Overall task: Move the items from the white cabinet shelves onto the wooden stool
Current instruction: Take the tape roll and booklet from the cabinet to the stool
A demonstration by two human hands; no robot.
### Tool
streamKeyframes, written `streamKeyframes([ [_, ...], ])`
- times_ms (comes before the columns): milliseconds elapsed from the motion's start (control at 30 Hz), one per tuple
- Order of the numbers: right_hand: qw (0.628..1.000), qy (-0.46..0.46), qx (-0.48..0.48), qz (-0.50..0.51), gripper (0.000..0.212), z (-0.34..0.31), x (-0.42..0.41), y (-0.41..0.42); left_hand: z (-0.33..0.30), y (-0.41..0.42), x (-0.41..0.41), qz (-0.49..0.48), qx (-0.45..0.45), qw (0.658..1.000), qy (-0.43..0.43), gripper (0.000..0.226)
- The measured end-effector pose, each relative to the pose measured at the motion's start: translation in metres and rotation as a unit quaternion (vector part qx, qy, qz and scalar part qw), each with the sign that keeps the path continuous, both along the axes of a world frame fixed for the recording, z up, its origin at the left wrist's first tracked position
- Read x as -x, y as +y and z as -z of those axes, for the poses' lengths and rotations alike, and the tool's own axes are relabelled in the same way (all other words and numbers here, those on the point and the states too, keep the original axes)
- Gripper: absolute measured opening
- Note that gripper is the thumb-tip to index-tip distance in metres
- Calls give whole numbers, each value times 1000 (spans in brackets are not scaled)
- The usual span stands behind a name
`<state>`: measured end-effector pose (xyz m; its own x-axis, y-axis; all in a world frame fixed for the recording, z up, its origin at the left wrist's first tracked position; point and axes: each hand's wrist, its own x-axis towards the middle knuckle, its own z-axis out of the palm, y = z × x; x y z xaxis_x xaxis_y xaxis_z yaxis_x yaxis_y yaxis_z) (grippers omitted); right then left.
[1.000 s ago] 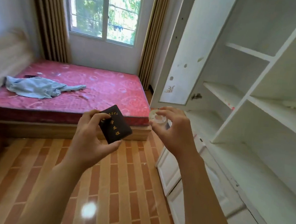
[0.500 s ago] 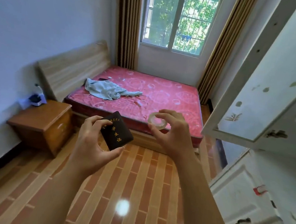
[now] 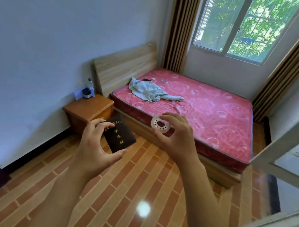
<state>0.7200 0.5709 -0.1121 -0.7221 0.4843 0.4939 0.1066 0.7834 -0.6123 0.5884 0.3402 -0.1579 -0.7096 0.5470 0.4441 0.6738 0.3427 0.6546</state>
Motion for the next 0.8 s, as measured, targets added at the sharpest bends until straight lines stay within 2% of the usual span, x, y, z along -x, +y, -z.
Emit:
streamKeyframes([
  [333, 1000, -22, 5, 6, 58, -4, 83, -2, 7, 7, 80, 0, -16, 1000, -21, 79],
  [800, 999, -38, -33, 16, 57, -23, 278, -38, -7, -13, 285, 21, -43, 999, -21, 77],
])
